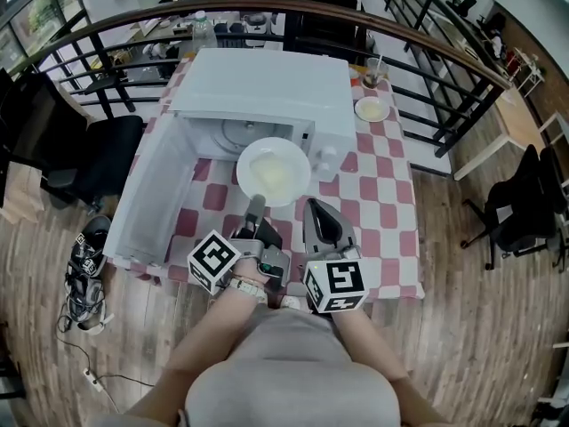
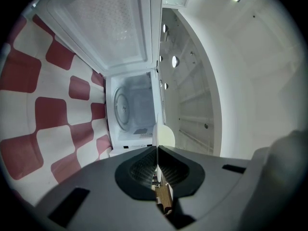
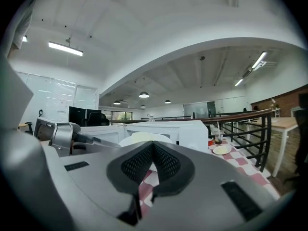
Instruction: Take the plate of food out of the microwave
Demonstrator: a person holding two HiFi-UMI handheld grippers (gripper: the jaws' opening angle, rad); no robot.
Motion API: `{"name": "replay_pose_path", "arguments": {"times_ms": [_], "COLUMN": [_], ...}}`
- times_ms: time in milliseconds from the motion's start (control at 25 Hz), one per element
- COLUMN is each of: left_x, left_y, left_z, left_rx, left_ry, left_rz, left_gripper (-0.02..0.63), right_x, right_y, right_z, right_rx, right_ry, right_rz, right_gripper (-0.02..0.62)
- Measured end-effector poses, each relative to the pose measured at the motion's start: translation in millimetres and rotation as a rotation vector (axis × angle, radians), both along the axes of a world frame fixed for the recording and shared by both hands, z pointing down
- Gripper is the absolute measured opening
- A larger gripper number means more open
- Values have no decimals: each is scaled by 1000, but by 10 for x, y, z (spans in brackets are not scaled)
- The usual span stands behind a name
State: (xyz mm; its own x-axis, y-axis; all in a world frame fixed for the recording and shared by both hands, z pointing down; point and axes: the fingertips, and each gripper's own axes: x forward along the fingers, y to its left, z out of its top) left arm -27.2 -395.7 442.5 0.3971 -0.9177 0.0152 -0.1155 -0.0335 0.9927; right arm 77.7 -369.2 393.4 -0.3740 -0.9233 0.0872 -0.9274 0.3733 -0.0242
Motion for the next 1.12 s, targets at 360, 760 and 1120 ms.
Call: {"name": "replay_pose_path", "arguments": {"times_ms": [360, 760, 1120], "left_x": [16, 34, 25], "left_y": [-19, -24, -49], "left_z": [7, -9, -29], "left_rx": [6, 9, 11], "left_ry": [19, 31, 40], "left_rz": [-11, 1, 4], "left_gripper": [11, 11, 11], "right_x": [39, 52, 58], "right_y": [12, -23, -50], "right_z": [56, 43, 28], "right_rx": [18, 19, 20], "right_ry": [36, 33, 30], "right_rz": [18, 39, 50], "right_gripper": [26, 26, 25]}}
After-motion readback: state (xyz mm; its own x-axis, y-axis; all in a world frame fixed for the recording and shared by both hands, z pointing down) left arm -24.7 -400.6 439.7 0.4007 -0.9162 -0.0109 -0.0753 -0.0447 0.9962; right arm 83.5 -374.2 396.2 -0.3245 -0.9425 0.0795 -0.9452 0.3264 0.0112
